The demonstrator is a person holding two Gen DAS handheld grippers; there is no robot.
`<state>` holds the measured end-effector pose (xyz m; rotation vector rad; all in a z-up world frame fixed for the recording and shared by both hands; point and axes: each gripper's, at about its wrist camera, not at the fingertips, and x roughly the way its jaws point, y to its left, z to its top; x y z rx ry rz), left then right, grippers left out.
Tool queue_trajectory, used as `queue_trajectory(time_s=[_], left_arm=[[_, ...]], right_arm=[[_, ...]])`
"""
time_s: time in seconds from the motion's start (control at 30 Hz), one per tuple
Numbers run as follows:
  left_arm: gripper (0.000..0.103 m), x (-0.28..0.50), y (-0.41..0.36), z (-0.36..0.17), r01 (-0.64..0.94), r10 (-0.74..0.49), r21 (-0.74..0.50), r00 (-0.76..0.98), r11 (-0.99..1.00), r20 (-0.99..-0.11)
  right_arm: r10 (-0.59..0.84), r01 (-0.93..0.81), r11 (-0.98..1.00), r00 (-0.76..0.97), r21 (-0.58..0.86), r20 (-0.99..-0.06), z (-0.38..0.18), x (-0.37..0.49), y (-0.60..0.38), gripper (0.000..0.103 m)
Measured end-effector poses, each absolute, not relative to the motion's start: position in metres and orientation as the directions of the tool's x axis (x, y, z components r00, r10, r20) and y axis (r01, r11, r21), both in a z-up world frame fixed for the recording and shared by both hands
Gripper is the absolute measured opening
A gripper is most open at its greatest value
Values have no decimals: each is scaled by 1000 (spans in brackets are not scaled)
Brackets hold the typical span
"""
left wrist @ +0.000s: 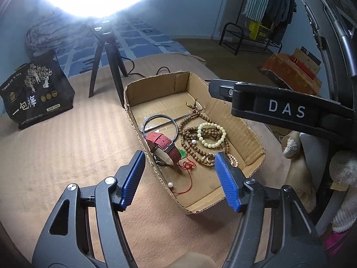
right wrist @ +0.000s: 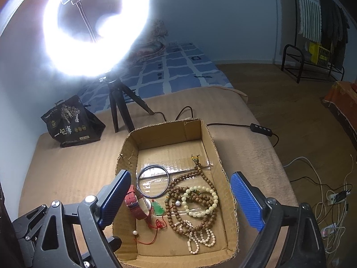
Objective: Organize jewelry
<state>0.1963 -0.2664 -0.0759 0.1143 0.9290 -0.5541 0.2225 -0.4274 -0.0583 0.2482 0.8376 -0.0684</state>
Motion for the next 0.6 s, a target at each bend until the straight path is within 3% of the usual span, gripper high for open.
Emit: queue_trajectory(time_s=[0.6], left_arm=[[67,151,-237,-39,500,-414,-121,530,857,-740]], right_arm=[[4,130,983,701,133,-713,-24,176,-406,95]])
